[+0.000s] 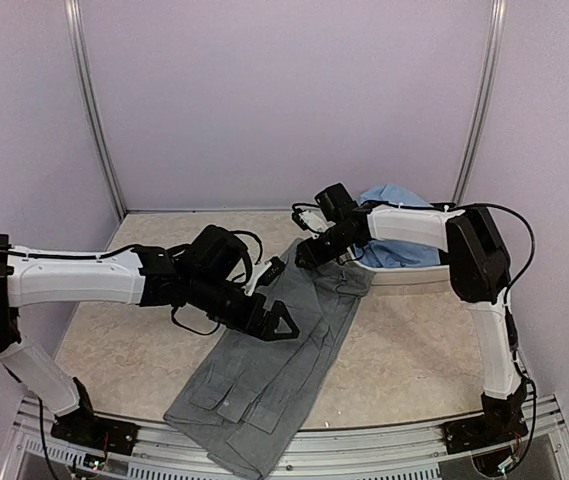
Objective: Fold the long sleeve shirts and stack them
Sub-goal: Rotate the rectangle-folded shirt at the center of the board.
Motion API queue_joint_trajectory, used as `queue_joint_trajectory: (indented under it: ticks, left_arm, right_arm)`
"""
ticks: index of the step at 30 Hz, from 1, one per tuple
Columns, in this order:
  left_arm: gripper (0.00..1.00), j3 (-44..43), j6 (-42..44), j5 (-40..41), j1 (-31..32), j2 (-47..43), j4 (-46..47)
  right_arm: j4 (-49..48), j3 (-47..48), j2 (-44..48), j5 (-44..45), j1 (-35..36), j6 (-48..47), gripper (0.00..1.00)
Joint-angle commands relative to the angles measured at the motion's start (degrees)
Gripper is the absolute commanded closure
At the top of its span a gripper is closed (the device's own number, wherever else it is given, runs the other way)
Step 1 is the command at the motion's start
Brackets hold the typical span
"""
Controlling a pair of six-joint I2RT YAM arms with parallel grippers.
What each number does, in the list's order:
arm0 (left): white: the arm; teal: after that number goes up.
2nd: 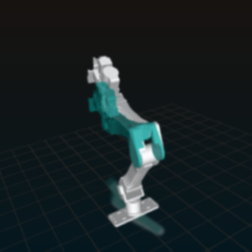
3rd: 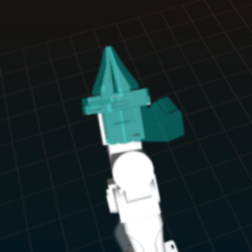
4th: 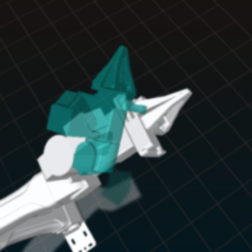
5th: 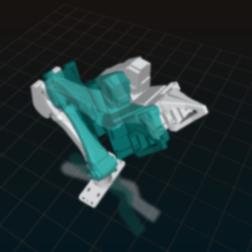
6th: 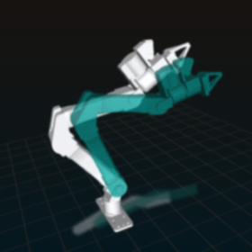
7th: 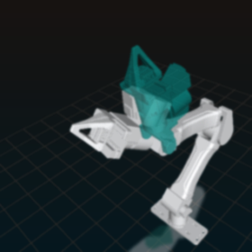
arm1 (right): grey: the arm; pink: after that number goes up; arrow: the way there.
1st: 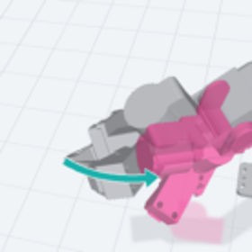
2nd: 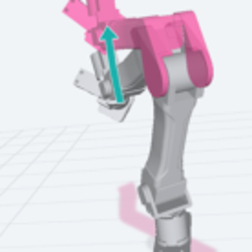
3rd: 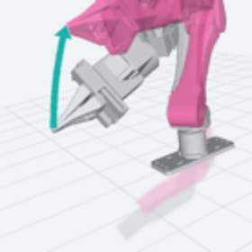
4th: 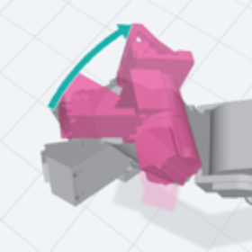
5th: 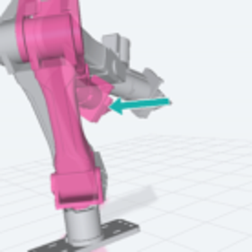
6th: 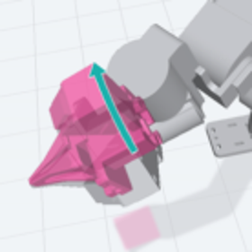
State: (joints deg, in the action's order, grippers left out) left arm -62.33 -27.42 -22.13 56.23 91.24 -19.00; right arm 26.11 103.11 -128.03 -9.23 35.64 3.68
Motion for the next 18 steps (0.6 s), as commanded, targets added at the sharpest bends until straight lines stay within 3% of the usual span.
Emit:
queue_joint_trajectory:
  ticks: [1, 7, 18]
  left_arm:
    - [0.01, 2.45, -0.73, 5.82, -4.05, -4.48, 1.88]
    - [0.01, 3.44, -0.92, 9.76, -7.1, -8.29, 1.97]
    - [0.01, 5.24, -0.36, 12.12, -12.29, -10.91, 1.51]
  right_arm:
    - [1.04, 5.75, -4.38, -0.84, 0.41, 2.31, 0.41]
    - [3.58, 14.89, -12.78, -1.53, 0.39, 4.09, 0.39]
    - [1.78, 22.39, -20.57, -10.18, 0.12, 8.58, 0.39]
